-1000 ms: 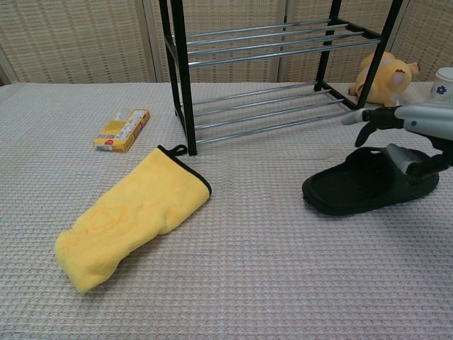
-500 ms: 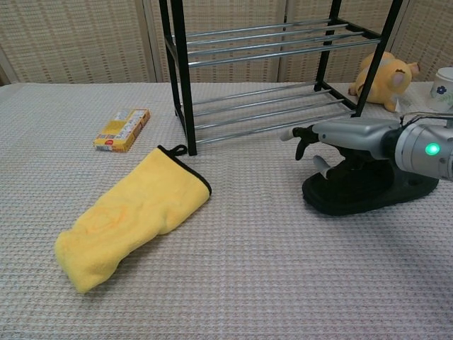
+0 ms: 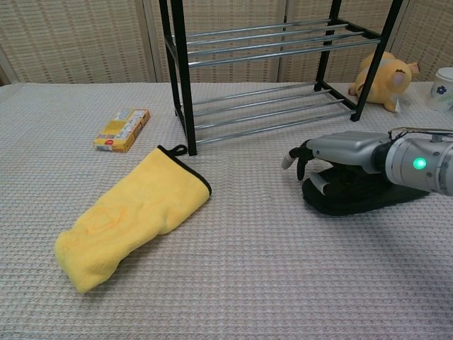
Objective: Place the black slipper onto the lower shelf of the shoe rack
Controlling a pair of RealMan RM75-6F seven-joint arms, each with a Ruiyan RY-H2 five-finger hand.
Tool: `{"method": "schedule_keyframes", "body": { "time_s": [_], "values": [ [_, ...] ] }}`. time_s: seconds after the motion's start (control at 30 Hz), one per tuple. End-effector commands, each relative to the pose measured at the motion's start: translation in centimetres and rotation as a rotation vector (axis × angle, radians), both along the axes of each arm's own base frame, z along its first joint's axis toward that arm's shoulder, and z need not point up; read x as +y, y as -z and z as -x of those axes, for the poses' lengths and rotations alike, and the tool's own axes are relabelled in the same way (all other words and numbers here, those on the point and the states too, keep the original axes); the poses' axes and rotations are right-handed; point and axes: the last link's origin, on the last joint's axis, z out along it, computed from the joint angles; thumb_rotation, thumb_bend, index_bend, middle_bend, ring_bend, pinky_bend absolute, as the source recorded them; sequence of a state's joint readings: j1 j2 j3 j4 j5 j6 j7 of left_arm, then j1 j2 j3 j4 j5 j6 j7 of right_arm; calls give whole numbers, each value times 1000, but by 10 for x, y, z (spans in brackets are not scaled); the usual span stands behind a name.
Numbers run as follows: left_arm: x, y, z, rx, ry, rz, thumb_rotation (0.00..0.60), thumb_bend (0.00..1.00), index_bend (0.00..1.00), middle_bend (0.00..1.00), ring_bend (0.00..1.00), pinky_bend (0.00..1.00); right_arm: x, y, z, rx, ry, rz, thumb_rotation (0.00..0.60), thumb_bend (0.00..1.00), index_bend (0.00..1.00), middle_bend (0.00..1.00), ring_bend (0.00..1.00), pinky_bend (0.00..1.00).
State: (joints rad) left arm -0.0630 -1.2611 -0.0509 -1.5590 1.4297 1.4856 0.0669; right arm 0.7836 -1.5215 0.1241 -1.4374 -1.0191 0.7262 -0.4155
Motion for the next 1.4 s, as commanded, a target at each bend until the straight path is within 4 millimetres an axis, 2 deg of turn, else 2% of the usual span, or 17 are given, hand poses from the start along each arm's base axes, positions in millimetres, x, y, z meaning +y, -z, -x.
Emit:
{"method": "schedule_keyframes", "body": {
  "time_s": [0.03,0.4,0.6,0.7,0.83,0.9,1.1,1.4],
  "values": [
    [0,0,0,0,2,0,600,289,259,98,36,239,5,-3,1,7,-16,-3,600,729,171,317,51,0],
    [0,1,-3,4,8,3,600,290,264,98,36,239,36,-19,19,79,-81,-46,600,725,171,358,108,0],
    [-1,1,-3,7,3,9,600,290,266,98,36,239,57,-37,42,142,-101,-62,600,712,171,367,123,0],
    [-1,1,-5,6,9,6,600,290,267,98,36,239,63,-50,44,128,-108,-29,600,678,171,364,123,0],
    [1,1,-7,5,16,9,600,289,267,98,36,239,61,-75,42,4,-94,105,600,631,161,284,122,0],
    [2,1,-8,6,22,10,600,289,267,98,36,239,56,-88,48,-46,-59,166,600,631,128,242,111,0],
    [4,2,-7,8,21,14,600,290,267,98,36,239,39,-121,78,-51,80,258,600,644,8,168,65,6],
    [5,4,-7,11,21,22,600,289,267,98,36,239,29,-155,123,-109,304,356,600,731,0,105,59,112]
  ]
}}
